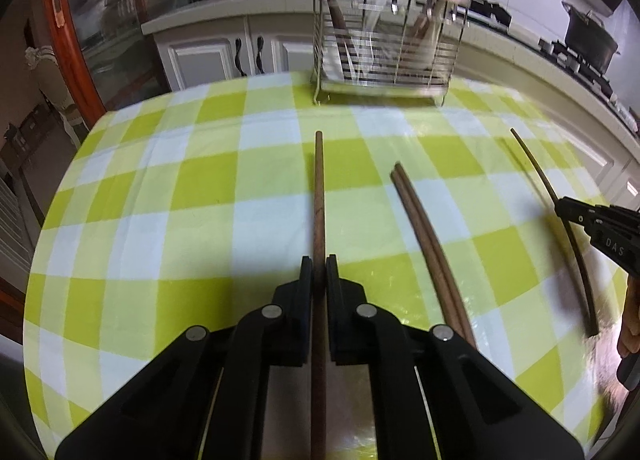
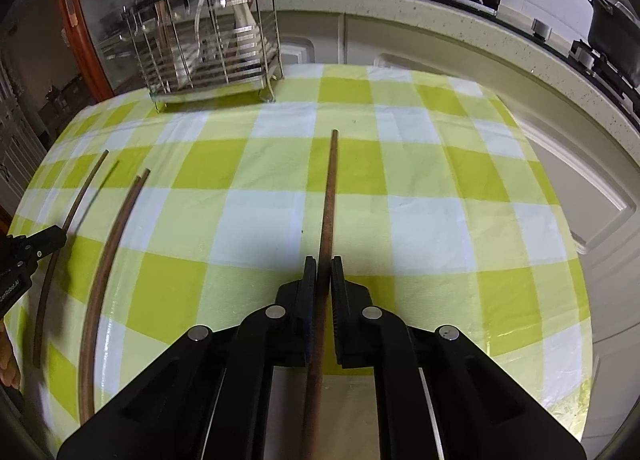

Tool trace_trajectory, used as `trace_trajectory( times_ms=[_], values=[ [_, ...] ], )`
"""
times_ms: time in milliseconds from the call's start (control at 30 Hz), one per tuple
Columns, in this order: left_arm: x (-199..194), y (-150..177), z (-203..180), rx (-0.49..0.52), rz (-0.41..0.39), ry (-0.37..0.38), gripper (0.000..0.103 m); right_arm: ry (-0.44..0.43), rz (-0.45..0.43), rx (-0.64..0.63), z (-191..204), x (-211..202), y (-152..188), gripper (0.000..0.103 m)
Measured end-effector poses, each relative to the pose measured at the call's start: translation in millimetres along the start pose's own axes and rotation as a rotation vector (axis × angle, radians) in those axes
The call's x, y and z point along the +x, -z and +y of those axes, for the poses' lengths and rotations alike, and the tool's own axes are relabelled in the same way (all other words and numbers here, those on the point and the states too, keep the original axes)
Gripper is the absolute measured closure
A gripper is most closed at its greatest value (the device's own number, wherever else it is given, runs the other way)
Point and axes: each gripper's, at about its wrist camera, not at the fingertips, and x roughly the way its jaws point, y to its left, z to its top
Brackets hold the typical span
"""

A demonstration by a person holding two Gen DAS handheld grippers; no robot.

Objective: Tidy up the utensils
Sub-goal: 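Lift both chopsticks upright and carry them over the wire rack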

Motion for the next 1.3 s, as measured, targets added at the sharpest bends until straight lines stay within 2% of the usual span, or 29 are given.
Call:
trace_trajectory(
  times_ms=[300,633,967,1300],
  values=[
    [-39,-19,6,-0.055,-0.116,0.034,0.096,-0.014,-0.087,0.002,0,-41,-16,0.095],
    [-82,-36,10,-0.072,-0.216,0.027,0.096,-0.016,-0.194,0.002,-2,-90,-29,0.095],
    [-105,-41,8,-0.079,-0.266,0.023,0.096,-0.019,-0.233,0.005,-5,-109,-32,0.095],
    [-111,-44,5,-0.077,-0.283,0.017,0.096,-0.018,-0.251,0.008,-3,-115,-33,0.095]
  ],
)
